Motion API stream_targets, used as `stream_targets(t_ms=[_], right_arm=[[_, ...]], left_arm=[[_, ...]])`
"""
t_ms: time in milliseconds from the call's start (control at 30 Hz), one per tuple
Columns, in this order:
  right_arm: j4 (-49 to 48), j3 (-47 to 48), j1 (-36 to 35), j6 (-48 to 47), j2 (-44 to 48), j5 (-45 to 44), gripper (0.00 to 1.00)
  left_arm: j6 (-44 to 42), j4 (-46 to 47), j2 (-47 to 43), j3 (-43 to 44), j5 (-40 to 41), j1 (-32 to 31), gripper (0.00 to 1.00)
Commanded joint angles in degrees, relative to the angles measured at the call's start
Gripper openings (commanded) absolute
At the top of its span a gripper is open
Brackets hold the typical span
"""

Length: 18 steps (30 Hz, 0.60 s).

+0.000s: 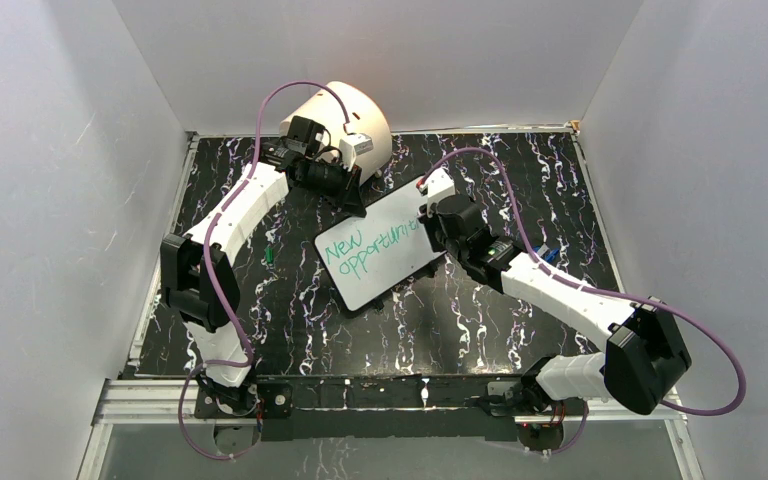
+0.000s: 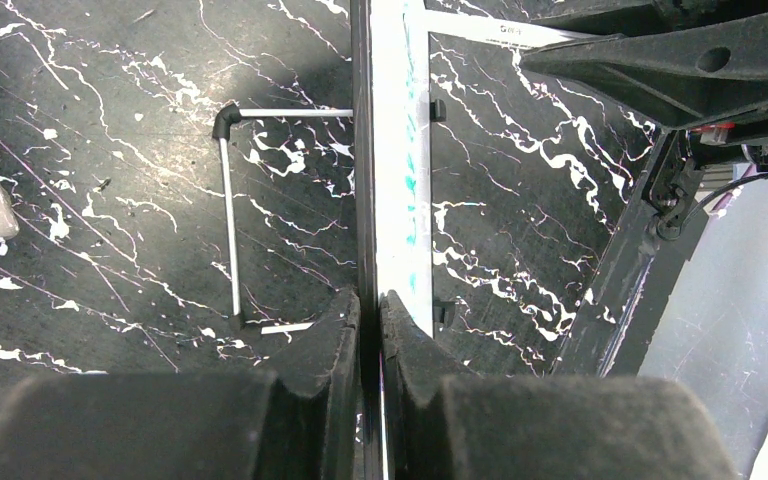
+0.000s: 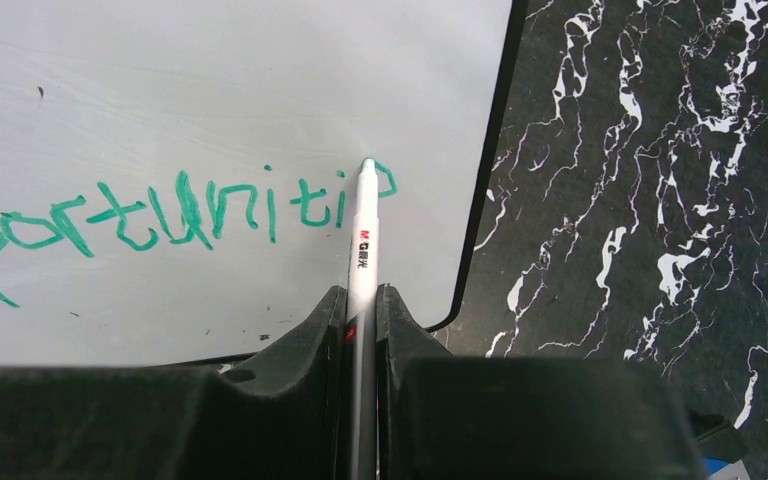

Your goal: Write a sentence on the whiteboard

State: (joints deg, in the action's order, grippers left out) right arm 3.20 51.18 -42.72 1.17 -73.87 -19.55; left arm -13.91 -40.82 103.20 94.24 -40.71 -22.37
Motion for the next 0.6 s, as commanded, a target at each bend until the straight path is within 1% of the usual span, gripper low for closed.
stream_targets(t_ms=[0,267,567], right_arm=[[0.6,3.1,0.3,-0.3,-0.9,3.3,0.00],[3.1,1.3,0.2,0.6,-0.1,2.5,0.00],[3.6,-0.2,0.3,1.0,-0.3,2.1,0.00]], left_arm=[[-1.7,-6.7,2.6,-1.3,2.1,-2.4,0.00],[-1.6,-6.8,2.8,-1.2,2.1,-2.4,0.00],[-1.6,-6.8,2.7,-1.2,2.1,-2.5,0.00]])
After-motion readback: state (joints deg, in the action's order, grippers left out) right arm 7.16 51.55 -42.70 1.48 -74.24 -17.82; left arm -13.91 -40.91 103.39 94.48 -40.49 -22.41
